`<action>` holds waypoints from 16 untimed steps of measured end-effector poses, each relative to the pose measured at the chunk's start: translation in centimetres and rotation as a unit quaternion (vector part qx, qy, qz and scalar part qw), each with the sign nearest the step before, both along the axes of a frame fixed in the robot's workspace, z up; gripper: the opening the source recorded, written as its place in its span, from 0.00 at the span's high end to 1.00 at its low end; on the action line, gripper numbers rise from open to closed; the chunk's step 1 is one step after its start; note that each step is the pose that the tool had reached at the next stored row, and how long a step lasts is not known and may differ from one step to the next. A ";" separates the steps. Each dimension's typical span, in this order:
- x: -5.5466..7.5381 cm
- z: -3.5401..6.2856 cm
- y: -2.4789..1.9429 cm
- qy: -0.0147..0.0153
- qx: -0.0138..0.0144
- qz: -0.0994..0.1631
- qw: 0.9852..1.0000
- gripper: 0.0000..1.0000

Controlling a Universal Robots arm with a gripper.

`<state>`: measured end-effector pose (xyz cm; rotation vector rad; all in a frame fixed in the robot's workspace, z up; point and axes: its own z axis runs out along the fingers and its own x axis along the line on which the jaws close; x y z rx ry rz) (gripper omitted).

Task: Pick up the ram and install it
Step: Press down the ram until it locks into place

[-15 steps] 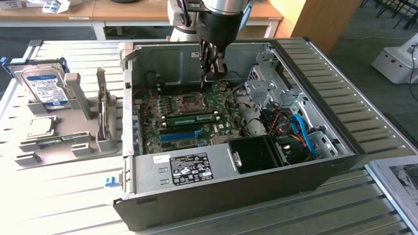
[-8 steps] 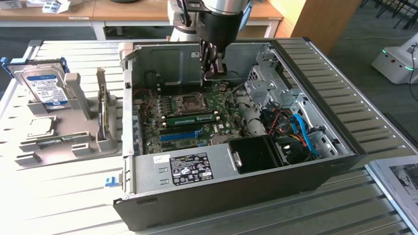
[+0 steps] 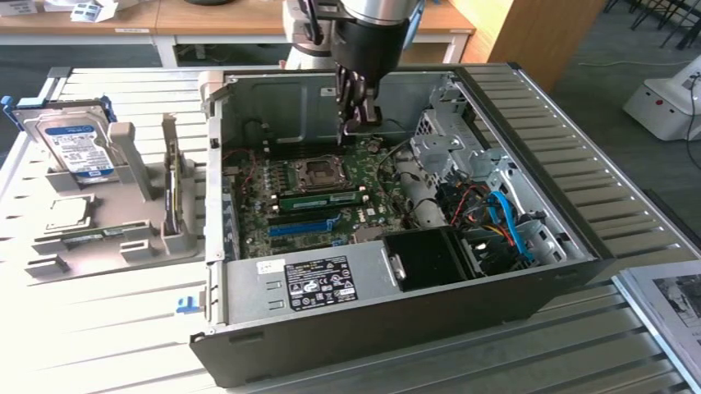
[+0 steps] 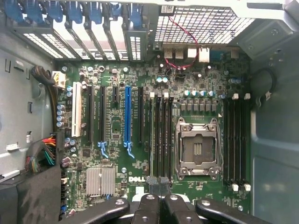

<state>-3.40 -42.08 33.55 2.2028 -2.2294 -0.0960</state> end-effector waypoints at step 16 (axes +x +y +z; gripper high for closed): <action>1.4 0.00 0.00 0.000 0.000 0.000 1.000 0.90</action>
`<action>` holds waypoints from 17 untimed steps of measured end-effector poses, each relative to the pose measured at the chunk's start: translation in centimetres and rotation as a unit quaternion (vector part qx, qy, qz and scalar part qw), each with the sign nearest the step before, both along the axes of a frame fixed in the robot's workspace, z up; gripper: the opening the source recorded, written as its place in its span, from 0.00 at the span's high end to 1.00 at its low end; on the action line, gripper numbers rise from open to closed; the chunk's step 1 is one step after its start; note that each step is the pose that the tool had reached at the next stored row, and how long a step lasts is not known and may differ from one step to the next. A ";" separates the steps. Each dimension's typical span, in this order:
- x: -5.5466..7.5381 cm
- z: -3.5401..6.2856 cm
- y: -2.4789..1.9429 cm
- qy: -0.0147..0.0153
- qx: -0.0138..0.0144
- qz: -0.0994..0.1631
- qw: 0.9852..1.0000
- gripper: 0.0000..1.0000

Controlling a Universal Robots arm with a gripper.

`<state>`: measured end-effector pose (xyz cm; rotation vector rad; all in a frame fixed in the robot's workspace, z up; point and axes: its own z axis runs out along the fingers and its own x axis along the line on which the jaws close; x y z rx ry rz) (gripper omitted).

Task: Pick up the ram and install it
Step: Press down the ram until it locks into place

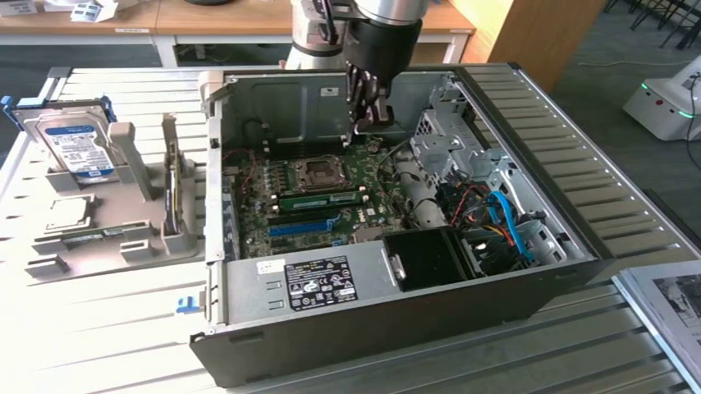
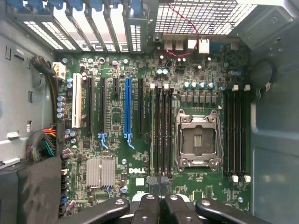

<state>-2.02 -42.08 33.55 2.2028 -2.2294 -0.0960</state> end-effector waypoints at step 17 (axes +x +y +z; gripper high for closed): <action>1.7 0.00 0.00 0.000 0.000 0.000 1.000 0.90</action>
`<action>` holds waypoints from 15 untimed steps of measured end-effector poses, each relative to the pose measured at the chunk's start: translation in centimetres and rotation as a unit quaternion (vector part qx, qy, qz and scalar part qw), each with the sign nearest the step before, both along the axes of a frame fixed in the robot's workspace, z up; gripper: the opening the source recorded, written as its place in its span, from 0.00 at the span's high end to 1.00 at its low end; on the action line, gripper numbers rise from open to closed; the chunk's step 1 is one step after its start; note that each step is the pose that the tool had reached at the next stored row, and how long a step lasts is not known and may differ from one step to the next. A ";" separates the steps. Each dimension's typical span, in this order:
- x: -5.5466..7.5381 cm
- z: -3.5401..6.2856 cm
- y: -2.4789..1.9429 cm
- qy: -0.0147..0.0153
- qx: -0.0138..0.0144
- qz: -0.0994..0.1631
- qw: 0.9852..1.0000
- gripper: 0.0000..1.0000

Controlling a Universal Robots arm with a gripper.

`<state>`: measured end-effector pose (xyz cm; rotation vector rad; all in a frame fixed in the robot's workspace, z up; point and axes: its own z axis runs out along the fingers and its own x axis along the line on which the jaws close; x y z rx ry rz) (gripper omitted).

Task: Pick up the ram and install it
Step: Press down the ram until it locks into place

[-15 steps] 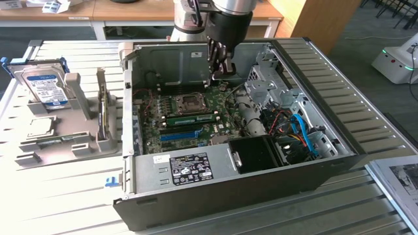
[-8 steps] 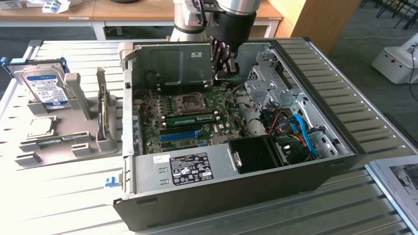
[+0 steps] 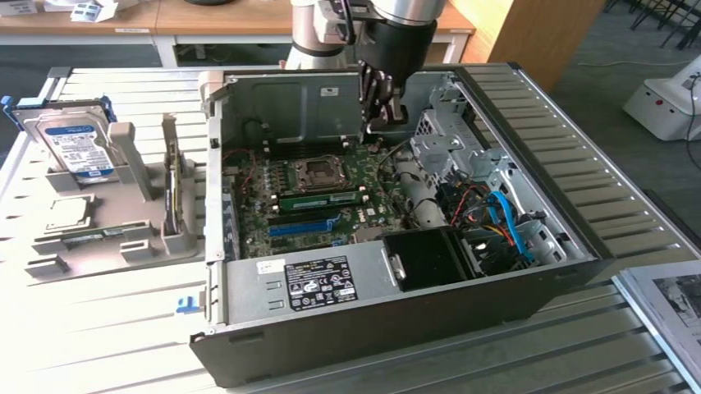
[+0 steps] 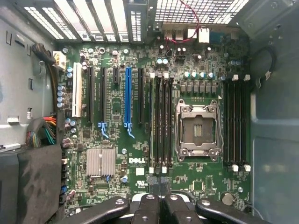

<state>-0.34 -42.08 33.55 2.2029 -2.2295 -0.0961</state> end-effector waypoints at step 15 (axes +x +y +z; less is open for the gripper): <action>0.6 -0.01 0.00 0.000 0.000 0.000 1.000 0.90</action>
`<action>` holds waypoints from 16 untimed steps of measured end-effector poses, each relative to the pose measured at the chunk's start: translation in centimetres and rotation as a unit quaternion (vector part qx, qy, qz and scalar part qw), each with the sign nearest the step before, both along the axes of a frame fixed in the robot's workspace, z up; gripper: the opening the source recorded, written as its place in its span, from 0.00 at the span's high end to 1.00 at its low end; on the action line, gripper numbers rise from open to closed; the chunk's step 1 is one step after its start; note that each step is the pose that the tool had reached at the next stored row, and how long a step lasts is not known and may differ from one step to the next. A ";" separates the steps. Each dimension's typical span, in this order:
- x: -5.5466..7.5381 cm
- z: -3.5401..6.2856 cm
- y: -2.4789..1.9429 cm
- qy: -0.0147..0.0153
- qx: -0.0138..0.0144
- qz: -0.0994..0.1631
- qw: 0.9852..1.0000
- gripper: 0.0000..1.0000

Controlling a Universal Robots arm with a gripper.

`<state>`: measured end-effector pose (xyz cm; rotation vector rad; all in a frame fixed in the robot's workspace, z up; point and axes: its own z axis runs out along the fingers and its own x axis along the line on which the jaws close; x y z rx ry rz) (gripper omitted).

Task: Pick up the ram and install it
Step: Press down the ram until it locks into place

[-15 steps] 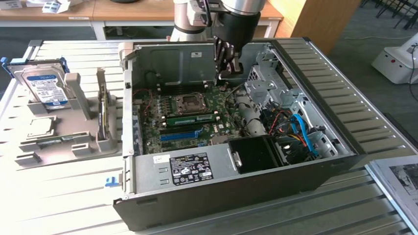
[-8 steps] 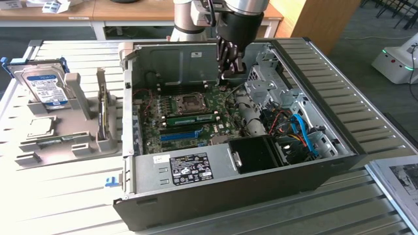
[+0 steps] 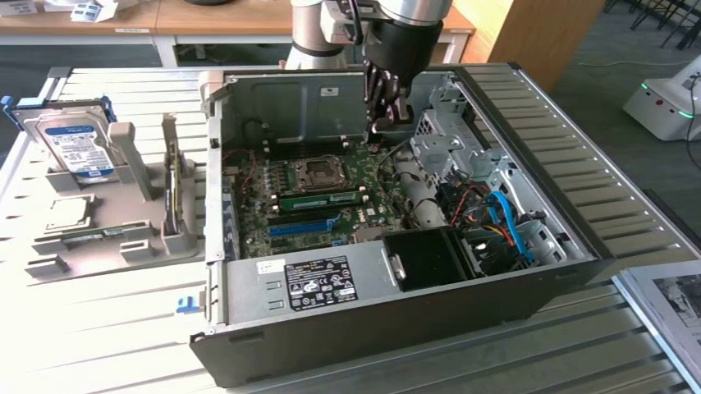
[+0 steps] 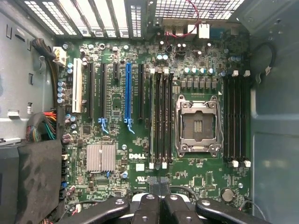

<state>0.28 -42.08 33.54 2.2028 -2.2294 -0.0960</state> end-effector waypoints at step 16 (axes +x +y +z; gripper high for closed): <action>0.0 -0.82 0.00 0.000 0.000 0.000 1.000 0.90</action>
